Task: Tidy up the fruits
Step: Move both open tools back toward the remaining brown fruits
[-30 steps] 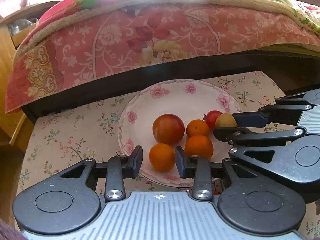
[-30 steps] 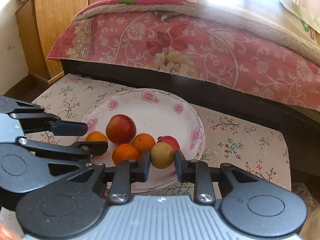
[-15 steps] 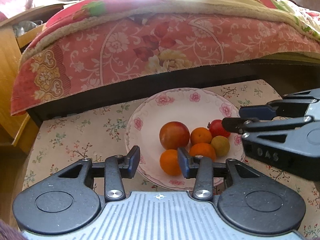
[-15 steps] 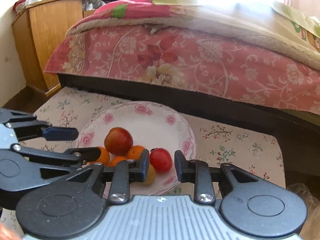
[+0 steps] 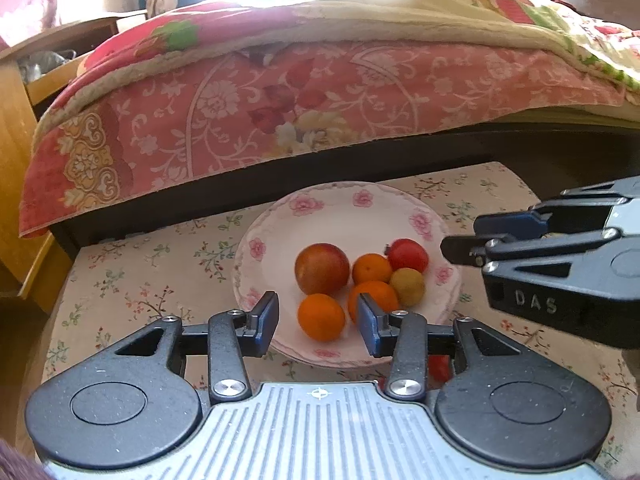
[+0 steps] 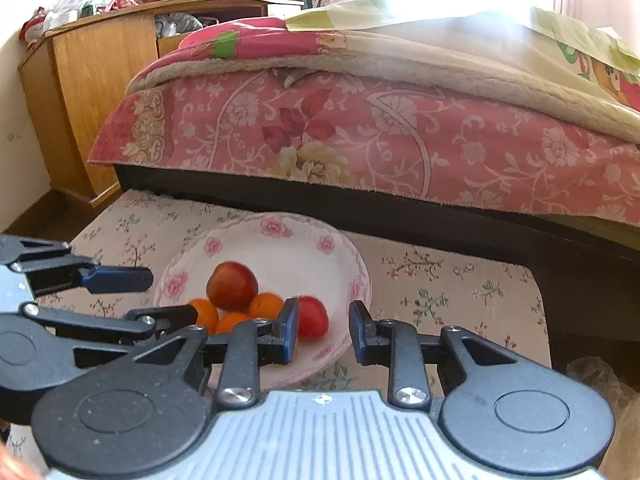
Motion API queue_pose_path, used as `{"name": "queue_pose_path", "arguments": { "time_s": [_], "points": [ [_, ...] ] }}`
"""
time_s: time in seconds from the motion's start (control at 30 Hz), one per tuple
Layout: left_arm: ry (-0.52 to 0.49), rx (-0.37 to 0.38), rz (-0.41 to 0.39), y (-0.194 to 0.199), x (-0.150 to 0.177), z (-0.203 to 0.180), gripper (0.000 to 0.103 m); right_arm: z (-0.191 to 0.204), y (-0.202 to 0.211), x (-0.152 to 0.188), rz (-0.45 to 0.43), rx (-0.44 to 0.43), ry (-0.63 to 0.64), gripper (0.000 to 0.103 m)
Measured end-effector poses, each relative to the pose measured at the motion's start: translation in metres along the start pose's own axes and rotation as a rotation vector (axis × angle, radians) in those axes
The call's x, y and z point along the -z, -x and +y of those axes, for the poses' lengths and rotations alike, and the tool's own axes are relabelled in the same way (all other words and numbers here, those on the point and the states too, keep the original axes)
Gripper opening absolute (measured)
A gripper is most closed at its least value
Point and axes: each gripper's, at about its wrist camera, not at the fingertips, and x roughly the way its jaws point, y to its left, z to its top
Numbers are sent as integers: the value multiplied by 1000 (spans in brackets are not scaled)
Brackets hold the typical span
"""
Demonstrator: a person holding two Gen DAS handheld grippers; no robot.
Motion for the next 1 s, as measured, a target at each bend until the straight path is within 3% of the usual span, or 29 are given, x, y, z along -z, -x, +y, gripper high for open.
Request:
{"name": "queue_pose_path", "arguments": {
  "time_s": [0.33,1.0],
  "points": [
    [-30,44,4,21,17,-15,52,0,24,30,54,4,23,31],
    [-79,139,93,38,66,-44,53,8,48,80,179,-57,60,31]
  ]
}}
